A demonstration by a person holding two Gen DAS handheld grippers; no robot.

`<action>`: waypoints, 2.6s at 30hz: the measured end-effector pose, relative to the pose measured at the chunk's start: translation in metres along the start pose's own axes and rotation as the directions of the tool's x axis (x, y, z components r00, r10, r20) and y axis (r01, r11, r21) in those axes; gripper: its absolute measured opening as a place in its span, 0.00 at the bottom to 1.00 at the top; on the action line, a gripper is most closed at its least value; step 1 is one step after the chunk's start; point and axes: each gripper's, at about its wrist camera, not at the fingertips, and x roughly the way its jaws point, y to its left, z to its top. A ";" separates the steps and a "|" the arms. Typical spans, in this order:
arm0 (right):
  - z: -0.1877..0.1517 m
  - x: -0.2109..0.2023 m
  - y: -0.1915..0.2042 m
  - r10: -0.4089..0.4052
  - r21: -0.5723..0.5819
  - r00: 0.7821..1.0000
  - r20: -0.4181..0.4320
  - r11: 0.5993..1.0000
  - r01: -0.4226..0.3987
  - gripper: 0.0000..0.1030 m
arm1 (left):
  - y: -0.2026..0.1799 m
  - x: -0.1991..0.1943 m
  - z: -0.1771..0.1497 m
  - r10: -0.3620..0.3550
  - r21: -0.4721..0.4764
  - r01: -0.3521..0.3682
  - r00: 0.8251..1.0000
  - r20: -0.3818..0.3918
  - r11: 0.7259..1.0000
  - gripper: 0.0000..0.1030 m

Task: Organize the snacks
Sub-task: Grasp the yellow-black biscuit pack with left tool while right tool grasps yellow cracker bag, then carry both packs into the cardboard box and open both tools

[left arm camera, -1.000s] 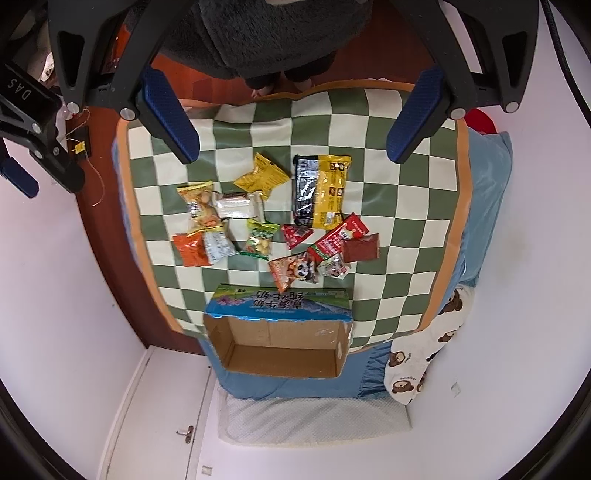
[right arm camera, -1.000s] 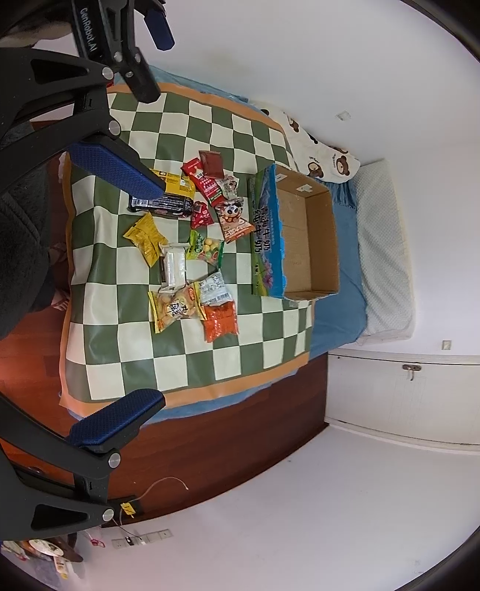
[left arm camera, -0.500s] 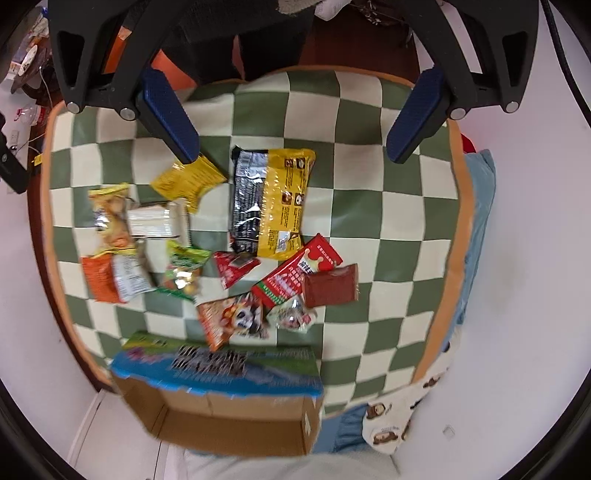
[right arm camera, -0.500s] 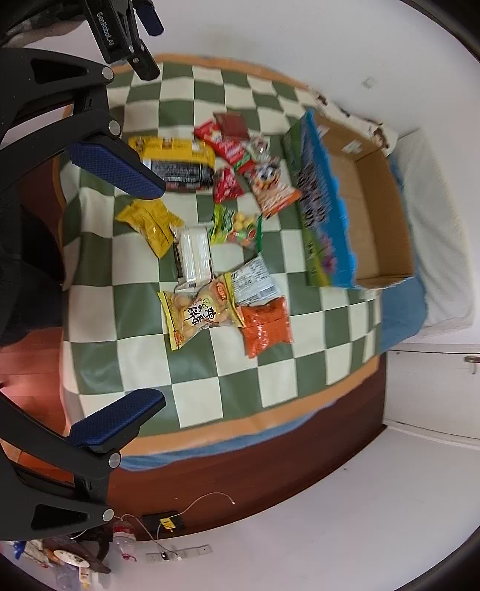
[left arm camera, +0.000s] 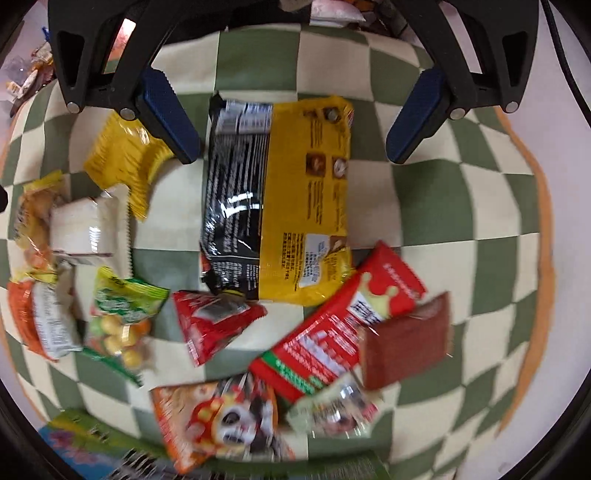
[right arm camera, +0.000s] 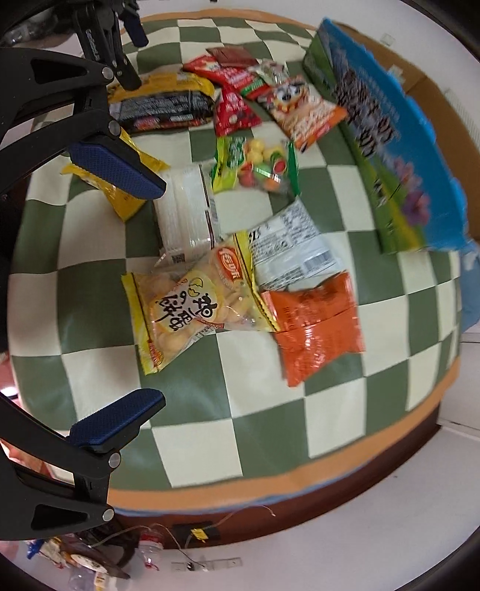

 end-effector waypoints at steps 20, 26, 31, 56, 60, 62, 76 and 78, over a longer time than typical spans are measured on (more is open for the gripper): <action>0.016 0.086 -0.010 0.013 0.005 0.993 -0.115 1.000 -0.012 0.99 | -0.015 0.050 0.021 -0.062 0.019 0.062 0.998 -0.022 0.998 0.84; 0.022 0.096 -0.014 0.043 0.015 0.993 -0.111 0.999 -0.041 0.97 | -0.021 0.056 0.012 -0.046 0.020 0.046 0.999 -0.002 0.999 0.84; 0.028 0.091 -0.009 0.088 -0.005 0.992 -0.093 0.996 -0.089 0.68 | -0.019 0.051 0.016 -0.046 0.009 0.046 0.999 0.006 0.999 0.83; 0.004 -0.022 -0.015 0.240 -0.053 0.971 0.007 0.969 -0.240 0.35 | 0.005 -0.062 -0.053 -0.119 -0.099 0.136 0.980 0.162 0.986 0.83; 0.013 -0.056 -0.009 0.290 -0.079 0.956 0.050 0.955 -0.285 0.35 | 0.010 -0.115 -0.050 -0.160 -0.083 0.186 0.953 0.257 0.979 0.83; 0.020 -0.075 -0.003 0.319 -0.091 0.946 0.067 0.946 -0.312 0.35 | 0.005 -0.138 -0.043 -0.170 -0.070 0.199 0.941 0.292 0.978 0.83; 0.169 -0.165 0.099 0.380 -0.202 0.899 0.219 0.919 -0.339 0.35 | 0.010 -0.230 0.144 -0.266 0.061 0.263 0.888 0.375 0.963 0.83; 0.197 -0.161 0.112 0.361 -0.205 0.905 0.226 0.926 -0.319 0.35 | 0.016 -0.228 0.178 -0.270 0.064 0.265 0.892 0.362 0.962 0.83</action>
